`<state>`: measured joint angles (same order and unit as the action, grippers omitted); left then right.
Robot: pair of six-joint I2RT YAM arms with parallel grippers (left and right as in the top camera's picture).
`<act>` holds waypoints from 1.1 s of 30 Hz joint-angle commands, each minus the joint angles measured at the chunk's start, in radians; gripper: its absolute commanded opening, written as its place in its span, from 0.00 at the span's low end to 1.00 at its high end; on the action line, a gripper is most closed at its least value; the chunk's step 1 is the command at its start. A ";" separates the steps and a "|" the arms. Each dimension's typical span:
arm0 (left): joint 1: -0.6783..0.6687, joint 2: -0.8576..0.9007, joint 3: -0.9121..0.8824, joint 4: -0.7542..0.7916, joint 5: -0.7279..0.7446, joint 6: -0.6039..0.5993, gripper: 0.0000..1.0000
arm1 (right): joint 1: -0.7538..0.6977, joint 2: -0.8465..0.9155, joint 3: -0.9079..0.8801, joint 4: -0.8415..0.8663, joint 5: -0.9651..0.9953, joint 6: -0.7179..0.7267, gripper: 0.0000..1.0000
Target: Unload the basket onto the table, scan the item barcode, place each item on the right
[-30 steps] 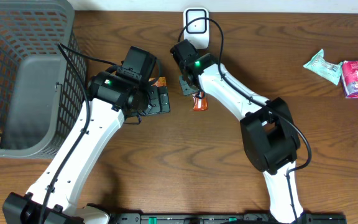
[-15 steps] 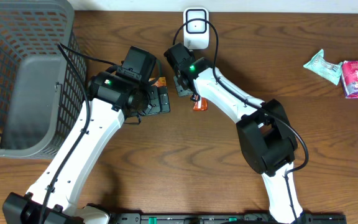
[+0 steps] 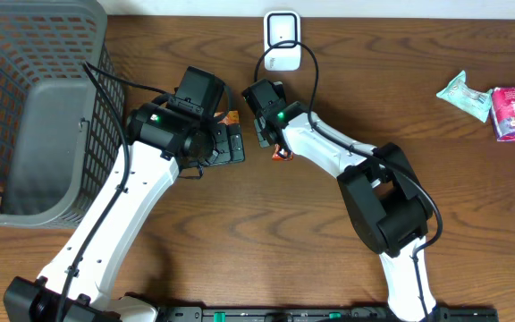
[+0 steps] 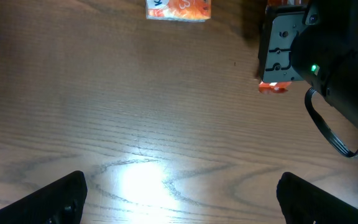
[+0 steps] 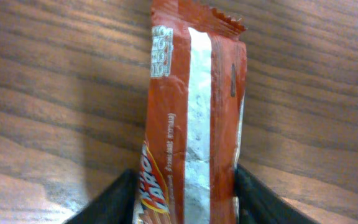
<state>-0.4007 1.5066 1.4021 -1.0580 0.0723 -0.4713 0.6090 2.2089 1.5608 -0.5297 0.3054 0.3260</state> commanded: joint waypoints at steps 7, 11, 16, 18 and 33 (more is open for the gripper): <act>0.003 0.003 0.003 -0.004 -0.006 0.006 0.98 | -0.002 0.001 -0.026 -0.009 0.012 -0.010 0.16; 0.003 0.003 0.003 -0.004 -0.006 0.006 0.98 | -0.014 0.001 0.002 -0.040 -0.001 -0.008 0.04; 0.003 0.003 0.003 -0.004 -0.006 0.006 0.98 | -0.063 0.000 0.062 -0.101 -0.198 -0.009 0.05; 0.003 0.003 0.003 -0.004 -0.006 0.006 0.98 | -0.097 0.000 0.092 -0.143 -0.294 -0.010 0.10; 0.003 0.003 0.003 -0.004 -0.006 0.006 0.98 | -0.195 -0.037 0.293 -0.516 -0.374 -0.035 0.53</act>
<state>-0.4007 1.5066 1.4021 -1.0580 0.0723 -0.4713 0.3847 2.2070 1.8332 -1.0504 -0.0353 0.3027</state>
